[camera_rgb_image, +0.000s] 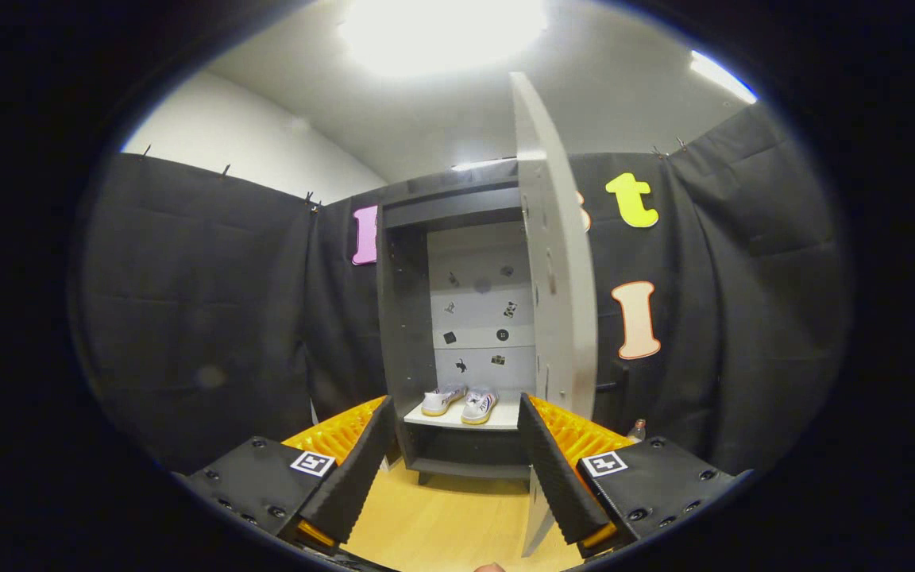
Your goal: Open the shoe cabinet door, grab the shoes and put them into the shoe cabinet, then close the shoe cabinet door.
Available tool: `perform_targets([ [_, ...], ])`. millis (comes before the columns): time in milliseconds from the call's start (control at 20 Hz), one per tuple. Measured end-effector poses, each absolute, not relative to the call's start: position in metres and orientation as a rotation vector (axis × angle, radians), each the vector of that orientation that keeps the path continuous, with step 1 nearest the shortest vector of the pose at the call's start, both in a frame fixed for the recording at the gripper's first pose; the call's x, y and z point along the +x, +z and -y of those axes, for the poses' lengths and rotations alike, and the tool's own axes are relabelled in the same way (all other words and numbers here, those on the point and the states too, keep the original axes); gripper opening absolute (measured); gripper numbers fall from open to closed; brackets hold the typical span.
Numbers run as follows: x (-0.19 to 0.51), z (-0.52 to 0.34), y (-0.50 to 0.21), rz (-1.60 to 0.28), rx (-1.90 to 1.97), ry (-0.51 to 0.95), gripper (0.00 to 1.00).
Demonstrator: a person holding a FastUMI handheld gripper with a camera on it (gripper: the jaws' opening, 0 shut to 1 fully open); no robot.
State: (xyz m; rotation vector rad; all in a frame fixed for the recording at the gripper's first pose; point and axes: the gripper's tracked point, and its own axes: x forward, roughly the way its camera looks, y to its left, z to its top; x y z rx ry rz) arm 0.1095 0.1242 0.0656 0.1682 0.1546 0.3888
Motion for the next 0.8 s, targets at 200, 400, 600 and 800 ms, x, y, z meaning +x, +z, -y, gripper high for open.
perform_targets([
  [200, 0.110, -0.072, 0.063, -0.147, 0.165, 0.399, 0.96],
  [400, 0.142, -0.036, 0.046, -0.157, 0.164, 0.375, 0.97],
  [600, 0.168, -0.013, 0.024, -0.183, 0.210, 0.388, 0.98],
  [800, 0.184, -0.025, 0.002, -0.251, 0.255, 0.499, 0.97],
])
